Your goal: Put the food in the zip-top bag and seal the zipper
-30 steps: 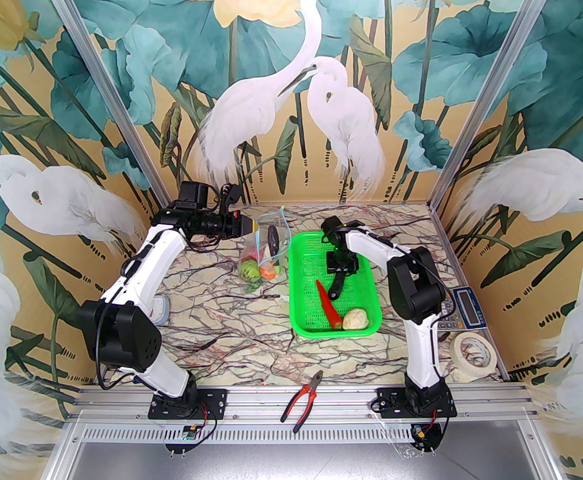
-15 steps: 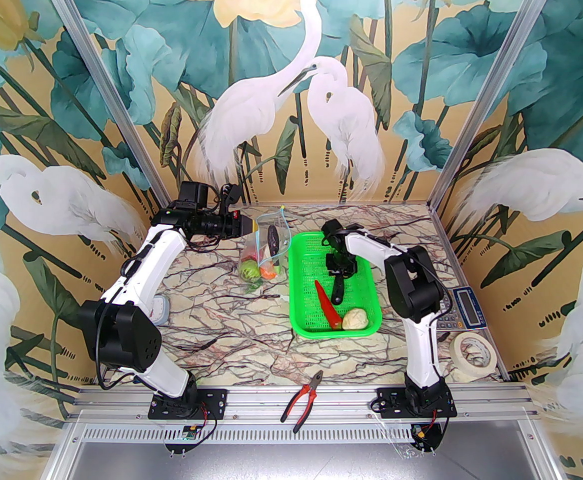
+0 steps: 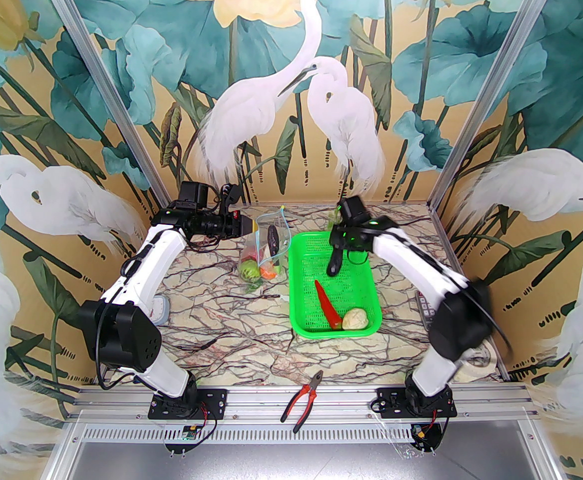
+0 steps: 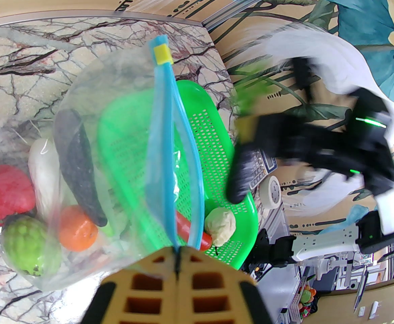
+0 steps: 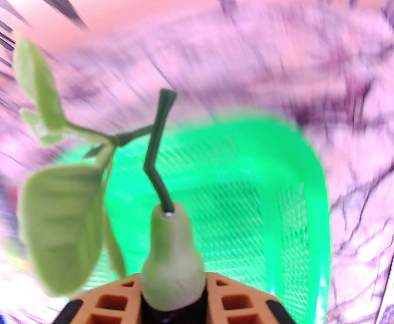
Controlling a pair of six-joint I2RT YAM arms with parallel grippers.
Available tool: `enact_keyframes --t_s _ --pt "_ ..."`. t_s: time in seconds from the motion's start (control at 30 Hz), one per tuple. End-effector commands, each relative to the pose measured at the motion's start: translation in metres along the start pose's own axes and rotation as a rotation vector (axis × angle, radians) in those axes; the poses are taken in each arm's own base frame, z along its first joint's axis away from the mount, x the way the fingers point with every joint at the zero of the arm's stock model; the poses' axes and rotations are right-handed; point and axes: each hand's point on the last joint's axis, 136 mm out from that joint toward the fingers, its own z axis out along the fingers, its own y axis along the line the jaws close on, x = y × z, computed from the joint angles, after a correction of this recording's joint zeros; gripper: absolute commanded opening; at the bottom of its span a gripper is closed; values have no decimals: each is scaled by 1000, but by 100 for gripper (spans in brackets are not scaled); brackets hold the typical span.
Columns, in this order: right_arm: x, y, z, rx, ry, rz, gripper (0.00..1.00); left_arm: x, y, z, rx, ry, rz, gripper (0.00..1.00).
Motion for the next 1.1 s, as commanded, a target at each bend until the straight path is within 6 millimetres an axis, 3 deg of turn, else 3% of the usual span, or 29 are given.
enact_keyframes --t_s 0.0,0.17,0.3,0.43,0.7,0.9,1.07 --pt "-38 42 -33 -119 -199 5 20 -1 1 1 6 15 -12 1" --pt "-68 103 -82 -288 -430 -17 21 -2 -1 3 20 17 -19 1" --pt "-73 142 -98 -325 -571 -62 21 -4 -4 2 29 11 -22 1" --pt "-69 166 -81 -312 -626 -63 21 -7 -8 0 38 4 -21 1" --pt "-51 193 -42 -216 -672 -81 21 -13 -16 -5 52 -11 -11 1" --pt "-31 197 -12 -170 -595 -102 20 -17 -19 -6 59 -20 -4 0" --pt "0 192 13 -162 -448 -110 19 -20 -21 -6 65 -28 -1 0"
